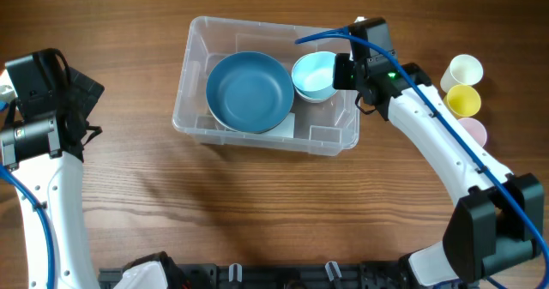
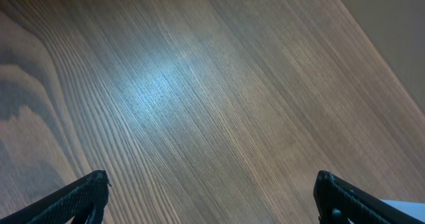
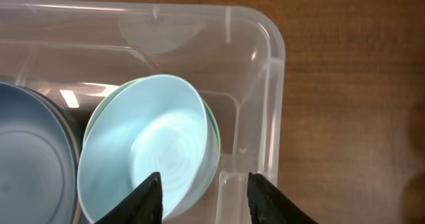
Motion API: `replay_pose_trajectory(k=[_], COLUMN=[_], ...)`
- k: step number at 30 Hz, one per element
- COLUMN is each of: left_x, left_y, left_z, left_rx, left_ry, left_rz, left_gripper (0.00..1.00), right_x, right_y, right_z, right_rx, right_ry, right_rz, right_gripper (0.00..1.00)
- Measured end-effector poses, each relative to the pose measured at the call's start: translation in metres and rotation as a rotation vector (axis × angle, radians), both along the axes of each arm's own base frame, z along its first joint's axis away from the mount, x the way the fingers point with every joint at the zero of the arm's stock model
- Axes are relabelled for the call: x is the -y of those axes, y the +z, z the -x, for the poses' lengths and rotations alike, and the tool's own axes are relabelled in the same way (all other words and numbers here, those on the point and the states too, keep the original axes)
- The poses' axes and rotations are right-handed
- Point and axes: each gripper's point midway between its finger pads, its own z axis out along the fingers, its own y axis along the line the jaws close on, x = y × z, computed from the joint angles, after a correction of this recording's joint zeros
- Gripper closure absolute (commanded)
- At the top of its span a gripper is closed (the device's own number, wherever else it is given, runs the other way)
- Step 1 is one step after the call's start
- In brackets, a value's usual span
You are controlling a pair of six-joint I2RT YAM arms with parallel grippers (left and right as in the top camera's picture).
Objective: Pack container
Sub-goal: 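Lift the light blue bowl and stack it onto the green bowl, then release the blue bowl, move the right gripper to the pink cup, grasp it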
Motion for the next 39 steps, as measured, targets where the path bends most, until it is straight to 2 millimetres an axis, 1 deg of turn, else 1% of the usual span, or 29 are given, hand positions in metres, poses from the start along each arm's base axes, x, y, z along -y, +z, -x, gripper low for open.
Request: replay_pose_trajectory(k=[1,3,5,6,7,8,10,12,15,18,21,22,23,24,27,30,31,35,39], left_x=[0.000,0.000,0.000,0.000,0.000,0.000,0.000,0.000,0.000,0.000,0.000,0.000,0.000,0.000,0.000,0.000,0.000,0.000,0.000], left_y=[0.000,0.000,0.000,0.000,0.000,0.000,0.000,0.000,0.000,0.000,0.000,0.000,0.000,0.000,0.000,0.000,0.000,0.000,0.000], left_z=[0.000,0.000,0.000,0.000,0.000,0.000,0.000,0.000,0.000,0.000,0.000,0.000,0.000,0.000,0.000,0.000,0.000,0.000,0.000], left_rx=[0.000,0.000,0.000,0.000,0.000,0.000,0.000,0.000,0.000,0.000,0.000,0.000,0.000,0.000,0.000,0.000,0.000,0.000,0.000], left_ry=[0.000,0.000,0.000,0.000,0.000,0.000,0.000,0.000,0.000,0.000,0.000,0.000,0.000,0.000,0.000,0.000,0.000,0.000,0.000], left_rz=[0.000,0.000,0.000,0.000,0.000,0.000,0.000,0.000,0.000,0.000,0.000,0.000,0.000,0.000,0.000,0.000,0.000,0.000,0.000], left_gripper=[0.00,0.00,0.00,0.00,0.00,0.00,0.00,0.00,0.00,0.00,0.00,0.00,0.00,0.00,0.00,0.00,0.00,0.00,0.00], right_x=[0.001,0.002,0.006,0.008,0.009,0.010,0.008,0.002,-0.016,-0.037,-0.046,-0.046,-0.045,-0.045,-0.044,-0.040,-0.038,-0.035,-0.035], right_y=[0.002,0.010,0.014,0.013,0.012,0.008,0.007,0.008,0.015,0.020,0.021,0.019,0.004,0.000,-0.023,-0.051,-0.058,-0.068,-0.065], right_z=[0.002,0.006,0.018,0.024,0.026,0.033,0.034,0.033,0.028,0.028,0.028,0.028,0.024,0.023,0.021,0.026,0.028,0.029,0.027], right_rx=[-0.002,0.005,-0.023,-0.045,-0.053,-0.086,-0.095,-0.087,-0.044,-0.010,0.007,0.006,-0.015,-0.023,-0.066,-0.142,-0.163,-0.184,-0.175], right_ry=[-0.008,-0.020,-0.029,-0.033,-0.035,-0.041,-0.050,-0.048,-0.022,0.021,0.037,0.033,0.024,0.022,0.018,0.015,0.013,0.006,0.011], right_rz=[-0.006,-0.017,-0.014,-0.010,-0.008,-0.005,-0.020,-0.039,-0.067,-0.081,-0.067,-0.055,-0.030,-0.024,0.010,0.056,0.067,0.091,0.097], right_gripper=[0.66,0.66,0.66,0.69,0.72,0.79,0.83,0.87,0.96,0.96,0.96,0.95,0.96,0.96,0.96,0.96,0.96,0.96,0.96])
